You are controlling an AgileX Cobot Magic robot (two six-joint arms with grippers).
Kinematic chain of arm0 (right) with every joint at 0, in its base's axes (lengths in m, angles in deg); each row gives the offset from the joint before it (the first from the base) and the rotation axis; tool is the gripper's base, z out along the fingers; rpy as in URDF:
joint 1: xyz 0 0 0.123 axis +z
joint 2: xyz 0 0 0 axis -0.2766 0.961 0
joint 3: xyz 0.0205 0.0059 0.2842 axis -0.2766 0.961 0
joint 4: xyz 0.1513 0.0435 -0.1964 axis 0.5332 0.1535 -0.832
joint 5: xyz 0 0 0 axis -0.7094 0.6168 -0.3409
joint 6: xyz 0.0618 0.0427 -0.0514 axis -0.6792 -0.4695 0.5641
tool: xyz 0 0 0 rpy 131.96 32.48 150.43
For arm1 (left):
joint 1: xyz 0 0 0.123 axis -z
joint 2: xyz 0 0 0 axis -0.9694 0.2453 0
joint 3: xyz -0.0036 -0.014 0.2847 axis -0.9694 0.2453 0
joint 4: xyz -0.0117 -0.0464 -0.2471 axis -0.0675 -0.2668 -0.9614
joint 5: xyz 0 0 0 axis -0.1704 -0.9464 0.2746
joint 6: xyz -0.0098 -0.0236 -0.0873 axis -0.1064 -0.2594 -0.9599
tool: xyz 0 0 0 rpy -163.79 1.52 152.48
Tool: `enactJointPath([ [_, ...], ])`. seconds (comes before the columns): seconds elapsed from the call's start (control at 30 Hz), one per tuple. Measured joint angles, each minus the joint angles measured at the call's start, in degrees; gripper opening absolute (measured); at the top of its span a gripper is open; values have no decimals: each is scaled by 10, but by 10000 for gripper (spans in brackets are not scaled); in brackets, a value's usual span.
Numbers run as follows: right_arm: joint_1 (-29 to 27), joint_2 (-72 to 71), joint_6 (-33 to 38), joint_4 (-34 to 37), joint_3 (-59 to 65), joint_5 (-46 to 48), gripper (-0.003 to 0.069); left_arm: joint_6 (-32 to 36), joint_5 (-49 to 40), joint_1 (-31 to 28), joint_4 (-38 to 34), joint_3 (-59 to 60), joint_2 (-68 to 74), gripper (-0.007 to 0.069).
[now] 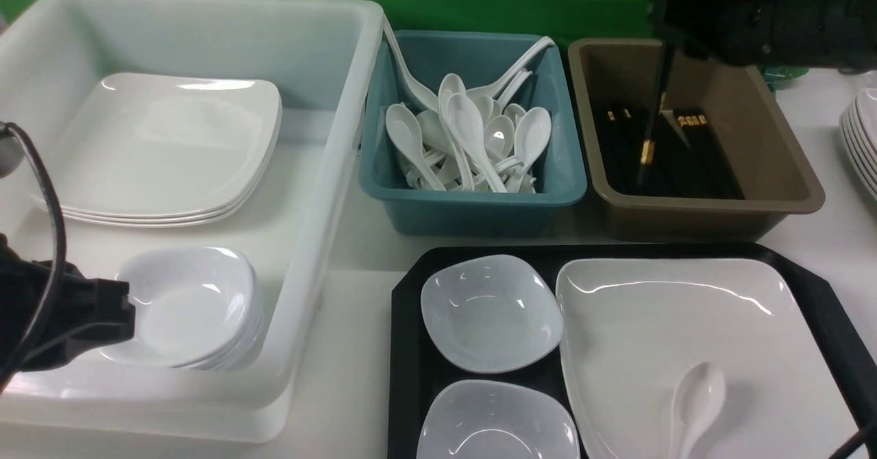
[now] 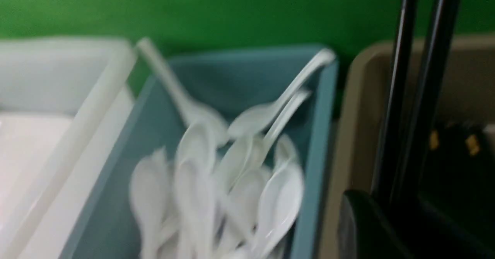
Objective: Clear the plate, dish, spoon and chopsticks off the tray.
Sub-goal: Use the right arm to put the chopsticks into the small storage box on the right
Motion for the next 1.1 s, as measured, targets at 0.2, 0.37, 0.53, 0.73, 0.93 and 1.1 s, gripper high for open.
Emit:
enactJointPath([
  [0.2, -41, 89, 12, -3, -46, -72, 143, 0, -4, 0, 0, 0, 0, 17],
  [0.37, -42, 164, 14, -3, -71, -82, 150, 2, -4, 0, 0, 0, 0, 17],
  [0.53, -42, 206, 14, -3, -81, -77, 281, 2, -4, 0, 0, 0, 0, 17],
  [0.73, -42, 200, 14, -3, -82, 14, 379, 2, -4, 0, 0, 0, 0, 17],
  [0.93, -52, 97, 13, -52, -83, 239, 327, 2, -3, 0, 0, 0, 0, 17],
  [1.1, -53, 7, -42, -116, -86, 501, 167, 2, -3, 0, 0, 0, 0, 17],
])
